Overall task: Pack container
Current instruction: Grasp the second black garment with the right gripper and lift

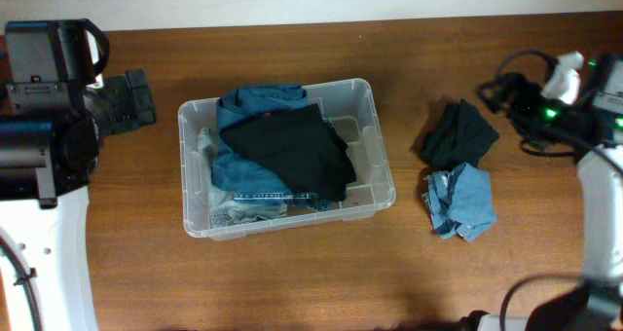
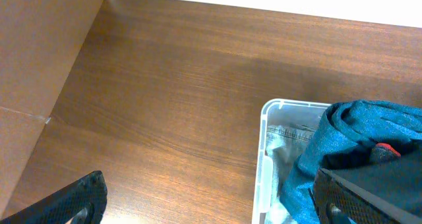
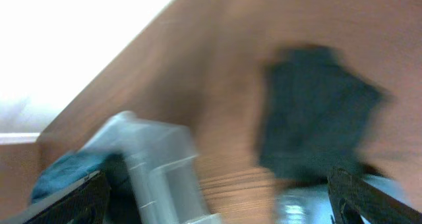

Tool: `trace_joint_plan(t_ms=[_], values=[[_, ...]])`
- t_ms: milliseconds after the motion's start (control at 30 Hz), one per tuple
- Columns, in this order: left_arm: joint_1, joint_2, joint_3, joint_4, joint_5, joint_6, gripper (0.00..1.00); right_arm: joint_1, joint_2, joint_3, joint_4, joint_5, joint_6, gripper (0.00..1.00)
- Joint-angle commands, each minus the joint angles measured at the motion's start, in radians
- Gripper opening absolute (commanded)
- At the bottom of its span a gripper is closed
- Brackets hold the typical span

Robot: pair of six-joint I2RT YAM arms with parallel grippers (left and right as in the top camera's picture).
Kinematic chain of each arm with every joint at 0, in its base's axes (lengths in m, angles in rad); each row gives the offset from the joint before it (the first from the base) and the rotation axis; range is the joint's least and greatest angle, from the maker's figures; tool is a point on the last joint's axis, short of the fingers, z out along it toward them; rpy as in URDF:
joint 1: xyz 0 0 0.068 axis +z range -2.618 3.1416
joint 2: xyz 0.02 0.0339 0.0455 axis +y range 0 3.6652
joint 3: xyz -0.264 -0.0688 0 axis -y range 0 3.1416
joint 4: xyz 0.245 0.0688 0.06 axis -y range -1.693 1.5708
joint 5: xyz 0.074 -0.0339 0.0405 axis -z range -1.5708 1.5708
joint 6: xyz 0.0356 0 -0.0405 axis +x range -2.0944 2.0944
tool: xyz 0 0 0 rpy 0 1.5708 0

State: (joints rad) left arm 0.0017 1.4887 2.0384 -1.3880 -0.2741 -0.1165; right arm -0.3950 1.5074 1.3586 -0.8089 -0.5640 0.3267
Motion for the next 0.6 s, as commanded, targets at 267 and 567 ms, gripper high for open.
trace_joint_plan(t_ms=[267, 567], values=[[0.003, 0.002, -0.001, 0.002, -0.010, 0.005, 0.99, -0.118, 0.533, -0.045, 0.147, -0.151, -0.133, 0.99], [0.003, 0.002, -0.001, 0.002, -0.011, 0.005, 0.99, 0.015, 0.549, -0.041, 0.219, -0.117, -0.114, 0.15]])
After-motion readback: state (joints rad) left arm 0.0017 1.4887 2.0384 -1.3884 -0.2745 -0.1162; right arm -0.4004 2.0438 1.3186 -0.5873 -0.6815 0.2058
